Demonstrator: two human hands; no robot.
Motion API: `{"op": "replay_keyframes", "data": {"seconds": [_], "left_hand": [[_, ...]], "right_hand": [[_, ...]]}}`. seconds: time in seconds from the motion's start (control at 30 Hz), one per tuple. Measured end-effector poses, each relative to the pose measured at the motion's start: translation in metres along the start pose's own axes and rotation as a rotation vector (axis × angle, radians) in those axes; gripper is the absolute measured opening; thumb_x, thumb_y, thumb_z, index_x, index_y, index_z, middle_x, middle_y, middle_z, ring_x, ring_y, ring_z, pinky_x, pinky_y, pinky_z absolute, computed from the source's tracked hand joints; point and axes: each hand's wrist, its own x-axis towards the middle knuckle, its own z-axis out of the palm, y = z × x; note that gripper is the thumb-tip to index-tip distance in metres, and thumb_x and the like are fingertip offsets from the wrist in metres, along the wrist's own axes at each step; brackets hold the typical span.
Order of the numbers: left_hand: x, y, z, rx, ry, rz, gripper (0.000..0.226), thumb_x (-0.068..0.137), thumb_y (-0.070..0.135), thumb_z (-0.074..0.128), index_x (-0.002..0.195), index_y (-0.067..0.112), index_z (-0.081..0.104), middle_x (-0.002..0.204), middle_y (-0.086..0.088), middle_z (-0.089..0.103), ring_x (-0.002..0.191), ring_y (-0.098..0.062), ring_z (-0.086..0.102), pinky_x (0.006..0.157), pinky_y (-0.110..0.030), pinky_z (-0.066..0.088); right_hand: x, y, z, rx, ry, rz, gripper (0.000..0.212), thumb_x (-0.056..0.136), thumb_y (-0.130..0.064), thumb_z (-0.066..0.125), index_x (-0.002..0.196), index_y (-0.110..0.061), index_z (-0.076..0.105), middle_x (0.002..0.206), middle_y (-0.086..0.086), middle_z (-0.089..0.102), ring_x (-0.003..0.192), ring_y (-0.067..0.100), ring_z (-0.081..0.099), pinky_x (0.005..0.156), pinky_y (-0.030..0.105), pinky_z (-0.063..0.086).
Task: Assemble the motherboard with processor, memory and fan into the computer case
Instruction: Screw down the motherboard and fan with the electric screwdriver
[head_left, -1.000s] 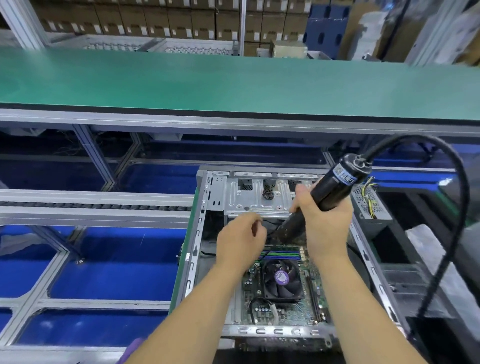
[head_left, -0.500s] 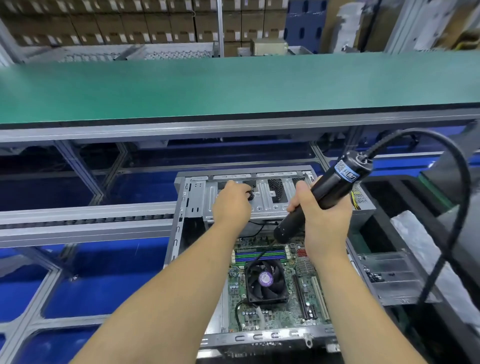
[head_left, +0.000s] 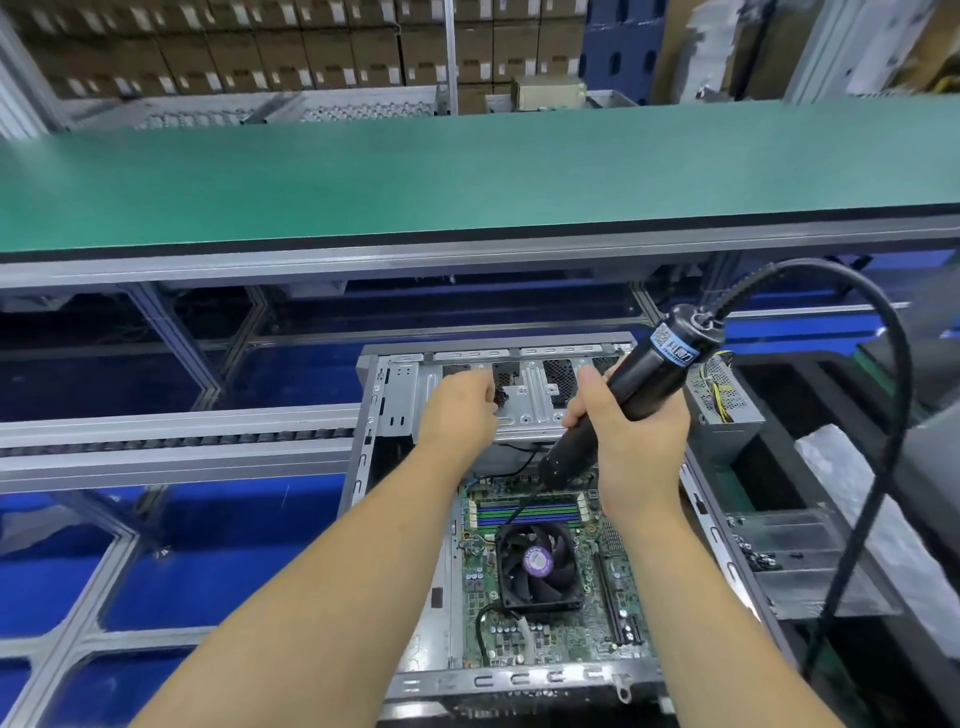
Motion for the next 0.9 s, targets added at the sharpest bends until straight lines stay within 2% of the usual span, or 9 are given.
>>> {"op": "replay_keyframes", "data": {"seconds": [0.1,0.17,0.23,0.27,0.47,0.6,0.73,0.83,0.9], "left_hand": [[0.0,0.0,-0.001,-0.053,0.005,-0.019,0.02,0.09,0.005,0.058,0.079,0.018,0.049,0.087,-0.001,0.059,0.08,-0.024,0.056,0.064,-0.033,0.044],[0.002,0.003,-0.003,-0.093,0.003,-0.018,0.014,0.09,0.005,0.057,0.095,0.018,0.056,0.104,-0.002,0.061,0.089,-0.026,0.058,0.074,-0.037,0.05],[0.004,0.006,-0.005,-0.065,-0.029,0.012,0.025,0.094,0.009,0.056,0.116,0.018,0.063,0.119,-0.003,0.059,0.102,-0.028,0.058,0.085,-0.04,0.052],[0.005,0.007,-0.005,-0.038,-0.037,0.026,0.026,0.096,0.011,0.054,0.118,0.017,0.066,0.12,-0.004,0.06,0.105,-0.029,0.059,0.087,-0.041,0.052],[0.006,0.014,-0.008,0.116,-0.002,0.054,0.02,0.091,0.0,0.054,0.091,0.007,0.073,0.099,-0.009,0.068,0.09,-0.031,0.063,0.079,-0.044,0.057],[0.006,0.016,-0.011,-0.035,0.105,0.057,0.02,0.091,0.001,0.056,0.086,0.007,0.074,0.091,-0.005,0.063,0.083,-0.025,0.056,0.072,-0.033,0.049],[-0.009,0.026,-0.013,-0.276,0.171,0.114,0.016,0.095,0.012,0.06,0.097,0.012,0.076,0.096,0.001,0.067,0.087,-0.012,0.056,0.08,-0.023,0.042],[-0.044,0.031,0.006,-0.43,0.174,0.116,0.014,0.092,0.013,0.063,0.097,0.015,0.076,0.088,0.01,0.067,0.079,0.002,0.058,0.075,-0.006,0.042],[-0.066,0.033,0.026,-0.521,0.112,0.058,0.011,0.091,0.016,0.066,0.093,0.02,0.076,0.083,0.014,0.069,0.075,0.006,0.06,0.068,-0.003,0.041]], "right_hand": [[0.0,-0.002,-0.001,-0.003,-0.004,-0.006,0.019,0.075,-0.047,0.079,0.069,-0.035,0.065,0.061,0.002,0.065,0.06,0.025,0.063,0.07,0.047,0.057],[0.0,-0.003,-0.002,0.003,0.0,-0.008,0.019,0.076,-0.047,0.078,0.068,-0.036,0.065,0.061,0.001,0.065,0.06,0.025,0.063,0.069,0.046,0.057],[0.0,-0.005,-0.003,0.013,0.009,-0.003,0.02,0.075,-0.047,0.078,0.067,-0.035,0.064,0.061,0.001,0.065,0.06,0.025,0.063,0.068,0.045,0.056],[0.0,-0.005,-0.003,0.015,0.011,-0.001,0.02,0.075,-0.047,0.078,0.067,-0.034,0.064,0.061,0.001,0.065,0.06,0.026,0.062,0.068,0.045,0.056],[0.0,-0.006,-0.003,0.024,0.005,-0.001,0.018,0.074,-0.045,0.078,0.068,-0.035,0.064,0.061,0.001,0.064,0.06,0.026,0.061,0.067,0.045,0.056],[0.0,-0.006,-0.004,0.034,0.01,0.003,0.018,0.073,-0.046,0.077,0.067,-0.035,0.064,0.06,0.001,0.064,0.059,0.024,0.062,0.065,0.04,0.056],[0.0,-0.004,-0.006,0.069,0.04,0.007,0.033,0.073,-0.044,0.079,0.08,-0.019,0.057,0.061,0.003,0.063,0.059,0.024,0.062,0.063,0.039,0.055],[0.005,-0.006,-0.011,0.069,0.053,-0.027,0.022,0.076,-0.042,0.079,0.074,-0.03,0.061,0.06,0.004,0.063,0.058,0.027,0.06,0.064,0.042,0.053],[0.01,-0.01,-0.017,0.096,0.07,-0.05,0.02,0.079,-0.04,0.079,0.07,-0.032,0.063,0.059,0.002,0.062,0.056,0.027,0.058,0.064,0.042,0.052]]}}
